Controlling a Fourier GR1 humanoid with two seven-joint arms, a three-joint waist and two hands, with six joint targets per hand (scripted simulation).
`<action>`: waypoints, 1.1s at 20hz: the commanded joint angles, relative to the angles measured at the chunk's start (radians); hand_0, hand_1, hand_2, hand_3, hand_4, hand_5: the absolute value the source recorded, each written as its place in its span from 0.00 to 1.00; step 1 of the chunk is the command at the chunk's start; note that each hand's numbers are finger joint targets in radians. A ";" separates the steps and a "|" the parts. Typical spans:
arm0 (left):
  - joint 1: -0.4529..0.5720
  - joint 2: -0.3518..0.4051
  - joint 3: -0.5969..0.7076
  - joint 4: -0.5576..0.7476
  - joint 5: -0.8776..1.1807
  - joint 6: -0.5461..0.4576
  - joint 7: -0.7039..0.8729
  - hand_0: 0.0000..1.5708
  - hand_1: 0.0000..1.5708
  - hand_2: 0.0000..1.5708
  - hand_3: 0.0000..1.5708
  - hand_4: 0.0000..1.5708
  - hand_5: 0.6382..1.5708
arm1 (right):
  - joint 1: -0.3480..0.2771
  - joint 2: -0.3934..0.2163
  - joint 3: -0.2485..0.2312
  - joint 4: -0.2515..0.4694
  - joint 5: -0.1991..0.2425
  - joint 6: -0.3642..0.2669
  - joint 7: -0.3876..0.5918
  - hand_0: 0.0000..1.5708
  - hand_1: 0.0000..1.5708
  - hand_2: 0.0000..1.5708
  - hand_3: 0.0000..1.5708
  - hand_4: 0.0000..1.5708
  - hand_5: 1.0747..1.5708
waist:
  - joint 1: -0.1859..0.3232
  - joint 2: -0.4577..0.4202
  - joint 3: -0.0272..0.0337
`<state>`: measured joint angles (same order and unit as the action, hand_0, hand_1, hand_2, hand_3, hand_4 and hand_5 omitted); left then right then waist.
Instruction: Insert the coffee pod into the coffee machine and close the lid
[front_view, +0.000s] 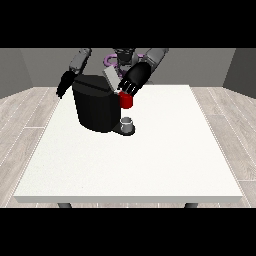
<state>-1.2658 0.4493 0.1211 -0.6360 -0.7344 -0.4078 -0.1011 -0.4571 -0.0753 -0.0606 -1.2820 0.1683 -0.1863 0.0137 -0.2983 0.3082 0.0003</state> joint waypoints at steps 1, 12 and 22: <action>-0.007 0.006 0.004 0.018 -0.009 0.005 0.013 0.77 0.77 0.79 0.76 0.23 1.00 | 0.047 0.030 0.035 -0.016 0.010 -0.001 -0.014 0.00 0.00 0.00 0.00 0.07 1.00 | -0.030 -0.019 0.0000; -0.013 0.037 -0.062 0.000 -0.099 0.068 -0.054 0.77 0.77 0.78 0.70 0.00 1.00 | -0.022 0.029 0.013 -0.001 0.020 -0.041 0.001 0.00 0.00 0.00 0.00 0.00 1.00 | 0.006 0.032 -0.0001; -0.023 -0.012 -0.036 -0.004 -0.094 0.145 -0.054 0.71 0.71 0.71 0.62 0.00 1.00 | -0.056 -0.012 -0.023 0.022 -0.016 0.005 -0.012 0.00 0.00 0.00 0.00 0.00 1.00 | -0.004 0.074 0.0001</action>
<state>-1.2769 0.4730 0.0773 -0.6349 -0.8316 -0.2991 -0.1631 -0.4837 -0.0868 -0.0655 -1.2851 0.1676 -0.1821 0.0105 -0.3119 0.3544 0.0014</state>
